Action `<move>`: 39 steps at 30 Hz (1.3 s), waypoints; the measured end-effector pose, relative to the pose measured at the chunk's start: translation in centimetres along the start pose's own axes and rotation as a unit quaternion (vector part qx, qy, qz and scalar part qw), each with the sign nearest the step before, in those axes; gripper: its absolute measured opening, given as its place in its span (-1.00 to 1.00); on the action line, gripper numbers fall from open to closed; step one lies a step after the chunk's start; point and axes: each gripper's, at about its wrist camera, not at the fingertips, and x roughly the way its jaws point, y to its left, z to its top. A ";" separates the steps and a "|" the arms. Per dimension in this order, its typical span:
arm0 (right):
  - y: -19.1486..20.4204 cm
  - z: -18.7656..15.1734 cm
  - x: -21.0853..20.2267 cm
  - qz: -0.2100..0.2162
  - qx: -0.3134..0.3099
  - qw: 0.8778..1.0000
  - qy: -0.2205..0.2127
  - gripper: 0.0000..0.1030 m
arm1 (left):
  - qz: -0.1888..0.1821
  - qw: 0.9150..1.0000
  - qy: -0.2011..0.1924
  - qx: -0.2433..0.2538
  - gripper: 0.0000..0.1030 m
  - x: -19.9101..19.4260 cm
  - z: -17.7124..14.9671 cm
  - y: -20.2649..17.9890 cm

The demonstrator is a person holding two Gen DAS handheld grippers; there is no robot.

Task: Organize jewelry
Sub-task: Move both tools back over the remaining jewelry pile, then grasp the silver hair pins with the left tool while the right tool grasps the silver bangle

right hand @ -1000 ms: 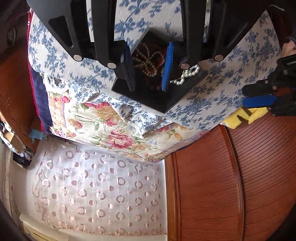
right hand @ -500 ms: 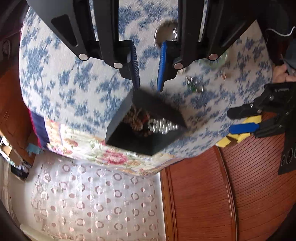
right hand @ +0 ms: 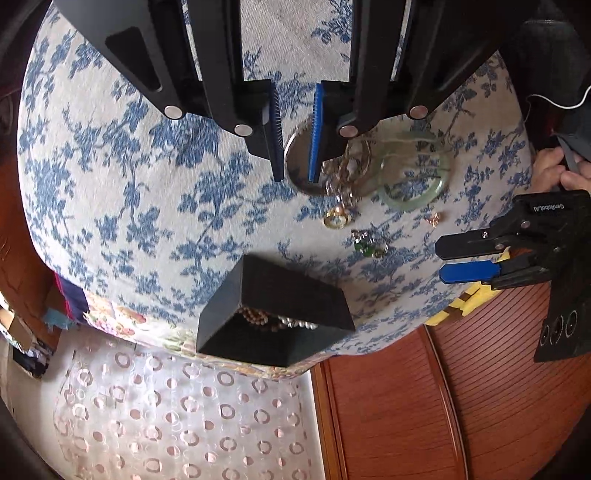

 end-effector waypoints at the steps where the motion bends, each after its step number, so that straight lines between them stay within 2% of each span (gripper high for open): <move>1: -0.1 -0.2 0.2 -0.001 0.002 1.000 0.004 -0.70 | -0.002 1.000 0.004 0.000 -0.06 0.2 -0.2 -0.1; 4: -0.3 -0.6 0.6 -0.008 0.008 1.000 0.013 -0.70 | -0.004 1.000 0.011 0.000 -0.06 0.5 -0.6 -0.4; 9: -0.4 -0.8 1.2 0.005 0.016 1.000 0.021 -0.71 | -0.008 1.000 0.014 0.001 -0.05 0.7 -1.0 -0.8; 13: -0.2 -0.7 1.1 -0.003 0.005 1.000 0.021 -0.88 | -0.007 1.000 0.016 0.001 -0.05 0.8 -1.2 -1.0; 24: 0.3 0.0 -1.0 -0.074 -0.024 0.997 -0.027 -0.92 | -0.022 0.999 0.022 0.016 -0.03 1.0 -1.4 -2.8; 27: 0.0 0.0 -0.7 -0.072 -0.021 0.997 -0.019 -0.92 | -0.033 0.999 0.022 0.022 0.15 1.1 -1.1 -3.5; 33: -2.2 -0.3 -0.1 -0.025 0.037 0.999 0.001 -0.90 | -0.048 0.996 0.033 0.065 0.22 2.2 -0.1 -6.0; 34: -2.4 -0.5 -0.2 -0.028 0.038 0.999 -0.003 -0.88 | -0.049 0.996 0.035 0.070 0.22 2.4 0.1 -6.3; 36: -2.5 -0.8 -0.6 -0.031 0.037 0.999 -0.004 -0.61 | -0.053 0.995 0.040 0.080 0.24 2.9 0.3 -6.9; 37: -2.6 -0.9 -0.9 -0.027 0.040 0.999 -0.007 -0.38 | -0.056 0.994 0.043 0.083 0.25 3.1 0.3 -7.2; 39: -2.7 -1.1 -1.9 -0.029 0.039 0.999 -0.018 -0.32 | -0.066 0.992 0.053 0.092 0.32 3.7 0.4 -7.9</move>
